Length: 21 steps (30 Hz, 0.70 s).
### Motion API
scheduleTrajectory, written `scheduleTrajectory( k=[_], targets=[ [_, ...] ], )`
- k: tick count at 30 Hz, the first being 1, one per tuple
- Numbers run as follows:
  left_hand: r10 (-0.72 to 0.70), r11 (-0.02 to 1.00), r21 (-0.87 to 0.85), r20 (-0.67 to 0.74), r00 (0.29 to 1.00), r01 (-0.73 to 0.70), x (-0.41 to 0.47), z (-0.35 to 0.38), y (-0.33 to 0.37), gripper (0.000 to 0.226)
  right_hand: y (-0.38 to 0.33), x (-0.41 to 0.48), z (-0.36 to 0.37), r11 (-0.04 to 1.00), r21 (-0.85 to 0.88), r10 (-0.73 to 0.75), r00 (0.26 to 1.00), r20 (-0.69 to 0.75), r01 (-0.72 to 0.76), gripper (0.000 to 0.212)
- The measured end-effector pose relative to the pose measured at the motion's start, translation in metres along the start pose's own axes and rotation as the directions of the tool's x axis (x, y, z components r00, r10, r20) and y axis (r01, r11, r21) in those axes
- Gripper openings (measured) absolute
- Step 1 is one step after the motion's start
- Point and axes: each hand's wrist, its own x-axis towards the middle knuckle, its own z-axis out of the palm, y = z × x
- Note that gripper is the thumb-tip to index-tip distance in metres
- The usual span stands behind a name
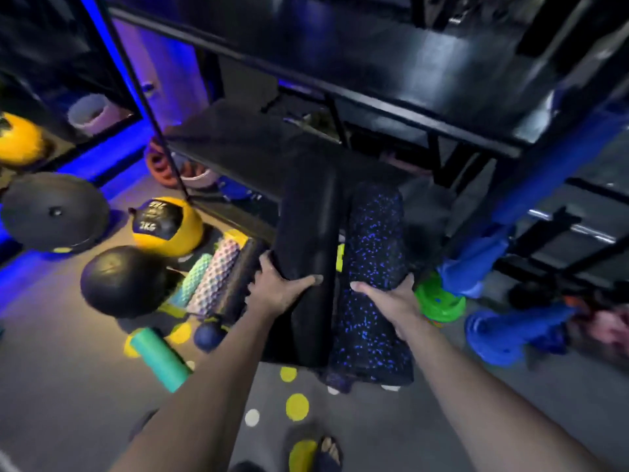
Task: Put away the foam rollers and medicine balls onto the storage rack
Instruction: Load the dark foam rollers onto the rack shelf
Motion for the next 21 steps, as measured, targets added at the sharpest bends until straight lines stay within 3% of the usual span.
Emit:
scheduleTrajectory(
  k=[3, 10, 15, 21],
  targets=[
    [-0.04, 0.998, -0.054, 0.041, 0.998, 0.042, 0.014, 0.027, 0.025, 0.126, 0.005, 0.035, -0.02, 0.997, 0.041, 0.064, 0.997, -0.051, -0.062, 0.17],
    [-0.185, 0.979, -0.053, 0.164, 0.969, 0.196, 0.09, 0.069, 0.041, 0.112, -0.002, 0.111, -0.01, 0.992, -0.024, 0.128, 0.992, 0.002, -0.128, 0.162],
    [-0.181, 0.983, 0.061, 0.196, 0.964, 0.172, 0.176, 0.099, 0.048, 0.116, -0.04, 0.181, 0.011, 0.982, -0.07, 0.167, 0.983, -0.082, -0.173, 0.165],
    [-0.172, 0.976, 0.174, 0.224, 0.959, 0.135, 0.277, 0.15, 0.071, 0.115, -0.076, 0.292, 0.014, 0.959, -0.1, 0.24, 0.948, -0.207, -0.265, 0.145]
  ],
)
